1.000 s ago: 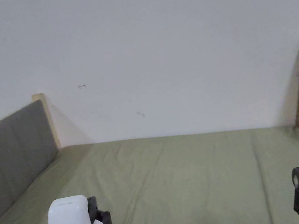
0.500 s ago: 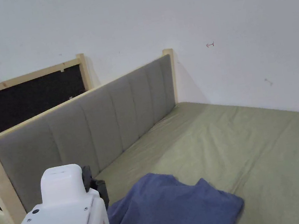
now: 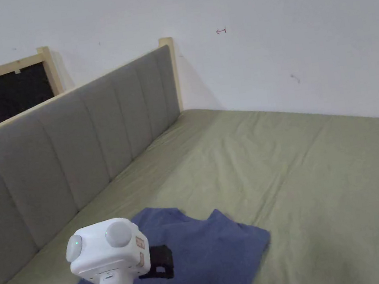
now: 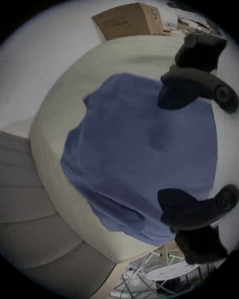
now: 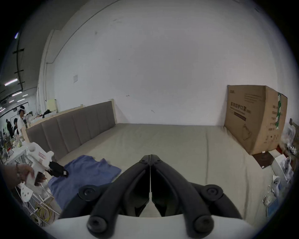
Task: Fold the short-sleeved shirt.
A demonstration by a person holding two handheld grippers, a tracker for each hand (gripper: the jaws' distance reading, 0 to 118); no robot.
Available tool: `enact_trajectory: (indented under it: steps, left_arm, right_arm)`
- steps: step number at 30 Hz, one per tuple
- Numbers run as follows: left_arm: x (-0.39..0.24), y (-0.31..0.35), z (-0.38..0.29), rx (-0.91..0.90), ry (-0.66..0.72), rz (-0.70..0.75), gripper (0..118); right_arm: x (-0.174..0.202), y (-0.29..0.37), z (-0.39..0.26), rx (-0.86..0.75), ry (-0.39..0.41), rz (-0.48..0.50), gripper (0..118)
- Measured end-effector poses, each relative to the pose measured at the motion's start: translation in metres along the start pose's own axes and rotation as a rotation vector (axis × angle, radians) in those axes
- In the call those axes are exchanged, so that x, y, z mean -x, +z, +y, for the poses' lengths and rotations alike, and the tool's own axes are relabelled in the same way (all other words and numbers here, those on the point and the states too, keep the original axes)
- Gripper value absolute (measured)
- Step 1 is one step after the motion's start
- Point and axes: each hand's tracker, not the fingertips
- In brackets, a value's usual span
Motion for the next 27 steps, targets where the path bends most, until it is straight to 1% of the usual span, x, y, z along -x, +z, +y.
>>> enact_trajectory:
  steps: [1,4,8,10,11,13,15,16,17,18,19,20,21,22,23,24,25,26,27]
  left_arm:
    - [-0.002,-0.009,-0.001,-0.005,0.001,0.026,100]
    - [-0.003,-0.042,0.003,0.018,-0.004,0.026,101]
    - [-0.007,-0.08,-0.003,0.077,-0.014,0.041,112]
    - [-0.01,-0.089,-0.013,0.055,-0.094,0.067,115]
    - [-0.013,-0.088,-0.019,0.013,-0.116,0.087,115]
    - [-0.015,-0.095,-0.024,-0.011,-0.099,0.119,116]
    - [-0.015,-0.097,-0.029,-0.049,-0.133,0.142,116]
    - [-0.019,-0.098,-0.032,-0.063,-0.123,0.158,115]
    - [-0.024,-0.097,-0.033,-0.068,-0.123,0.168,107]
    - [-0.026,-0.093,-0.035,-0.093,-0.141,0.185,91]
    - [-0.025,-0.087,-0.039,-0.113,-0.157,0.168,65]
    - [-0.024,-0.076,-0.044,-0.153,-0.164,0.101,22]
    - [-0.023,-0.064,-0.048,-0.194,-0.192,0.063,1]
    - [-0.023,-0.052,-0.055,-0.237,-0.248,0.085,1]
    - [-0.021,-0.044,-0.063,-0.243,-0.293,0.123,1]
    - [-0.017,-0.039,-0.069,-0.245,-0.303,0.159,1]
    - [-0.009,-0.028,-0.074,-0.249,-0.265,0.108,1]
    - [0.0,-0.013,-0.076,-0.272,-0.2,0.001,0]
    - [0.005,0.003,-0.079,-0.308,-0.148,-0.055,0]
  right_arm:
    - [-0.004,-0.001,-0.002,0.009,0.001,-0.008,0]
    - [-0.012,-0.006,-0.01,0.038,0.003,-0.028,0]
    - [-0.02,-0.013,-0.02,0.075,-0.003,-0.037,0]
    - [-0.021,-0.017,-0.024,0.089,-0.003,-0.038,0]
    - [-0.021,-0.018,-0.026,0.096,-0.004,-0.038,0]
    - [-0.022,-0.019,-0.027,0.108,-0.008,-0.035,0]
    - [-0.021,-0.016,-0.028,0.102,-0.006,-0.043,0]
    - [-0.021,-0.013,-0.028,0.09,-0.002,-0.05,0]
    - [-0.022,-0.011,-0.027,0.079,0.001,-0.055,0]
    - [-0.023,-0.008,-0.025,0.072,0.003,-0.058,0]
    - [-0.024,-0.004,-0.024,0.066,0.004,-0.059,0]
    - [-0.026,0.0,-0.023,0.06,0.001,-0.059,0]
    - [-0.028,0.003,-0.022,0.057,-0.005,-0.062,0]
    - [-0.031,0.008,-0.021,0.054,-0.028,-0.061,0]
    - [-0.034,0.013,-0.02,0.049,-0.062,-0.044,0]
    - [-0.037,0.017,-0.02,0.044,-0.078,-0.035,0]
    - [-0.041,0.021,-0.02,0.043,-0.084,-0.035,0]
    - [-0.043,0.024,-0.02,0.045,-0.082,-0.042,0]
    - [-0.045,0.027,-0.02,0.046,-0.083,-0.05,0]
